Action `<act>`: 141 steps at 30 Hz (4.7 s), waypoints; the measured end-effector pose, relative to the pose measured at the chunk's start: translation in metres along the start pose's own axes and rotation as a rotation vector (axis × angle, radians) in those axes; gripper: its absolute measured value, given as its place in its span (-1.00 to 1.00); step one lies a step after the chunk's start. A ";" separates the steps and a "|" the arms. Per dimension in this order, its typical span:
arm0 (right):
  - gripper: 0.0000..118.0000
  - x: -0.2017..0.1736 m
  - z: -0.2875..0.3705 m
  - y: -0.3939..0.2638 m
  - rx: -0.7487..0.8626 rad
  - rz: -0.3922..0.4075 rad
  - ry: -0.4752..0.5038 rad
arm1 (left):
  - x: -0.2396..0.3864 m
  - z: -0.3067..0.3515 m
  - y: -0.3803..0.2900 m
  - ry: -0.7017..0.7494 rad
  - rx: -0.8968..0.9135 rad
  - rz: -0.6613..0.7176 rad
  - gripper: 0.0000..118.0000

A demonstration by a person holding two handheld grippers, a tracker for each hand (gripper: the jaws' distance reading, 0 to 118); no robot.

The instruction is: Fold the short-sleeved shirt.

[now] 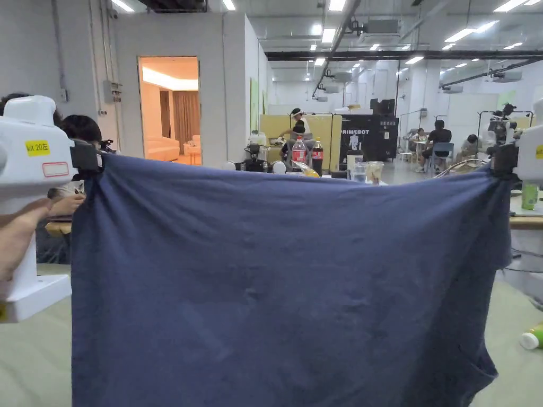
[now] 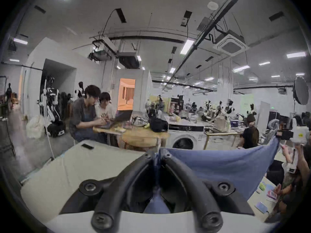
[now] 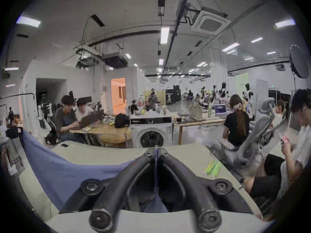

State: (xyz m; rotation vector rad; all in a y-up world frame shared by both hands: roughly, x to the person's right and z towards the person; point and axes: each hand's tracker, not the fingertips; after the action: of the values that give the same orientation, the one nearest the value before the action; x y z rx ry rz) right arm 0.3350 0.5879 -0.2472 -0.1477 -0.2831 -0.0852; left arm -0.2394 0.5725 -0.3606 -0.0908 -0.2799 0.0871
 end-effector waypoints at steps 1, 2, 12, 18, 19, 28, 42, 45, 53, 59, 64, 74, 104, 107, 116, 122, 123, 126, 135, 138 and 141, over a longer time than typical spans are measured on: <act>-1.00 -0.005 -0.009 0.007 0.013 0.014 -0.013 | -0.001 -0.007 0.007 0.018 -0.016 -0.007 -1.00; -1.00 -0.009 -0.015 0.013 0.016 0.026 -0.020 | -0.001 -0.012 0.011 0.025 -0.003 -0.001 -1.00; -1.00 -0.039 -0.061 0.088 0.114 0.042 -0.073 | -0.011 -0.051 0.042 0.057 0.040 0.021 -1.00; -1.00 -0.043 -0.066 0.093 0.103 0.071 -0.099 | -0.006 -0.065 0.035 0.073 0.037 -0.015 -1.00; -1.00 -0.042 -0.069 0.087 0.090 0.082 -0.111 | -0.007 -0.066 0.031 0.063 0.030 -0.004 -1.00; -1.00 -0.023 -0.068 0.005 -0.040 0.034 -0.085 | -0.003 -0.065 -0.062 0.034 -0.160 -0.005 -1.00; -1.00 0.043 0.132 -0.222 -0.319 0.040 0.095 | -0.017 0.153 -0.249 -0.119 -0.357 0.070 -1.00; -1.00 0.052 0.159 -0.278 -0.427 0.017 0.107 | -0.022 0.181 -0.293 -0.120 -0.442 0.089 -1.00; -1.00 0.064 0.173 -0.395 -0.628 -0.008 0.073 | -0.033 0.199 -0.390 -0.115 -0.704 0.099 -1.00; 0.05 0.074 0.189 -0.412 -0.586 0.018 0.027 | -0.045 0.203 -0.397 -0.090 -0.712 0.163 0.16; 0.39 0.069 0.206 -0.395 -0.417 -0.059 0.020 | -0.023 0.215 -0.369 -0.123 -0.535 0.154 0.53; 0.23 -0.013 0.209 -0.362 -0.250 0.055 0.148 | 0.058 0.208 -0.322 -0.196 -0.292 0.039 0.52; -1.00 -0.038 0.217 -0.381 -0.329 0.061 0.128 | -0.008 0.214 -0.340 -0.087 -0.497 -0.080 -0.15; -1.00 -0.034 0.216 -0.385 -0.347 0.036 0.138 | -0.028 0.210 -0.360 -0.051 -0.611 -0.100 -0.12; -1.00 -0.026 0.218 -0.376 -0.364 0.013 0.148 | -0.050 0.192 -0.419 -0.062 -0.770 0.017 0.07; -1.00 -0.012 0.219 -0.373 -0.379 -0.020 0.130 | -0.046 0.182 -0.421 -0.031 -0.828 0.000 -0.38; -1.00 -0.010 0.219 -0.373 -0.383 -0.027 0.131 | -0.045 0.181 -0.421 -0.037 -0.833 -0.004 -0.53; -1.00 0.001 0.221 -0.371 -0.391 -0.025 0.114 | -0.035 0.182 -0.425 -0.051 -0.847 -0.052 -0.88; 0.46 0.067 0.228 -0.372 -0.533 0.074 0.046 | -0.024 0.183 -0.429 -0.049 -0.861 -0.135 -0.98; 0.45 0.076 0.226 -0.385 -0.603 0.063 0.049 | -0.017 0.189 -0.425 -0.050 -0.853 -0.133 -0.98; 0.45 0.085 0.213 -0.401 -0.658 -0.024 0.089 | -0.014 0.191 -0.421 -0.047 -0.855 -0.131 -0.98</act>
State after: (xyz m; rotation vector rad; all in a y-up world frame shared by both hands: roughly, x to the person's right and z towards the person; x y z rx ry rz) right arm 0.3166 0.2207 0.0324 -0.7922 -0.1595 -0.2071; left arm -0.2750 0.1684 -0.1391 -0.9192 -0.3541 -0.1675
